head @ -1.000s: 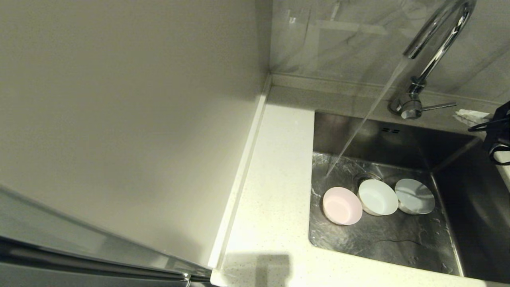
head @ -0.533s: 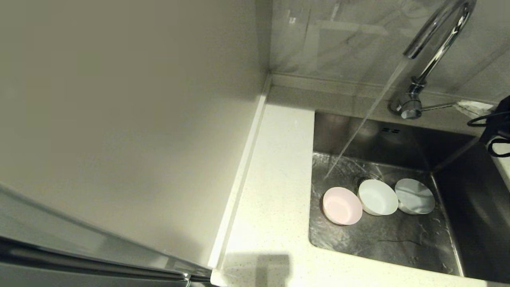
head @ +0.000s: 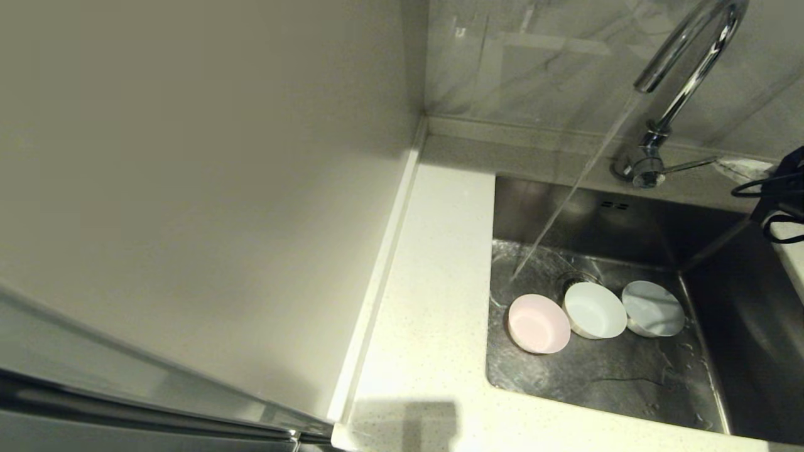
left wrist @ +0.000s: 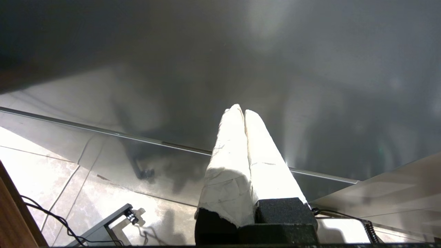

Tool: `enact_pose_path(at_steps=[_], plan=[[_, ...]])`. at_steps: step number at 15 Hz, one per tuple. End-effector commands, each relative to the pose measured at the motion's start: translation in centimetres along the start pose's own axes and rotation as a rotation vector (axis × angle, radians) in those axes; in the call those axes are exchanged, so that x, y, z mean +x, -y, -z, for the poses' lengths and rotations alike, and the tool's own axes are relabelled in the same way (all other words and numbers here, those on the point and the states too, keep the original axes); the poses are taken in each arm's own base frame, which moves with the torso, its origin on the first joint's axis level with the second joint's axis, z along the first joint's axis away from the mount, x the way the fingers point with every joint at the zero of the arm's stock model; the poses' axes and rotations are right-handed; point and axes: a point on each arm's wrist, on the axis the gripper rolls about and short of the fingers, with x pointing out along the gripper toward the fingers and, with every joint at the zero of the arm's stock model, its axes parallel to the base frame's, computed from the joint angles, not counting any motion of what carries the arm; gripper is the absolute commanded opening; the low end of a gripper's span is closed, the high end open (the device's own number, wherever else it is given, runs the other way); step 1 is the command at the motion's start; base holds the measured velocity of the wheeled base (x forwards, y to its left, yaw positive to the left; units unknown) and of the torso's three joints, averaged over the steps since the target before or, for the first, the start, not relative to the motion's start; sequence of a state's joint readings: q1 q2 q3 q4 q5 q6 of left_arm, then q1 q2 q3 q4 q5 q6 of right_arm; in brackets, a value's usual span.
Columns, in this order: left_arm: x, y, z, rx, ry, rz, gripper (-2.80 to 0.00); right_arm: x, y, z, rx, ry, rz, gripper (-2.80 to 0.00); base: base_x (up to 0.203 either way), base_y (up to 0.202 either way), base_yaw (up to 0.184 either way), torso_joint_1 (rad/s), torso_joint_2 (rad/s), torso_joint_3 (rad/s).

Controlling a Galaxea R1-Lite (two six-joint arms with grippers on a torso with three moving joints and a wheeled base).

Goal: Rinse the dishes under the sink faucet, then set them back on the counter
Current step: Turn off the faucet

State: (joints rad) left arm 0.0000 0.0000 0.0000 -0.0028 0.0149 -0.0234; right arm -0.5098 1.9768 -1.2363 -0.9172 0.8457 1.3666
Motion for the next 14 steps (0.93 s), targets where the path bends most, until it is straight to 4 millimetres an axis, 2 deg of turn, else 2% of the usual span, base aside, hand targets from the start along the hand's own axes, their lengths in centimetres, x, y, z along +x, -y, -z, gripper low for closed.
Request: enact_pose_path(at_steps=[1,6,8,11,14], plan=[[0.0,0.0,0.0,0.0,0.003,0.0,-2.8,0.3,-0.3,-0.3,0.015,-0.003,-0.023,-2.8,0.0,0.0,0.0,0.0,0.0,0.0],[0.0,0.0,0.0,-0.001,0.003,0.0,-2.8,0.8,-0.1,0.0,0.021,-0.01,-0.048,-2.8,0.0,0.0,0.0,0.0,0.0,0.0],[0.0,0.0,0.0,-0.001,0.003,0.0,-2.8,0.1,-0.5,0.1,0.016,0.002,-0.043,-2.8,0.0,0.0,0.0,0.0,0.0,0.0],[0.0,0.0,0.0,-0.001,0.003,0.0,-2.8,-4.1,-2.9,0.0,-0.016,0.061,-0.031,-2.8,0.0,0.0,0.0,0.0,0.0,0.0],[0.0,0.0,0.0,-0.001,0.004,0.0,-2.8,-10.3,-6.6,0.8,-0.059,0.066,-0.013,-2.8,0.0,0.0,0.0,0.0,0.0,0.0]])
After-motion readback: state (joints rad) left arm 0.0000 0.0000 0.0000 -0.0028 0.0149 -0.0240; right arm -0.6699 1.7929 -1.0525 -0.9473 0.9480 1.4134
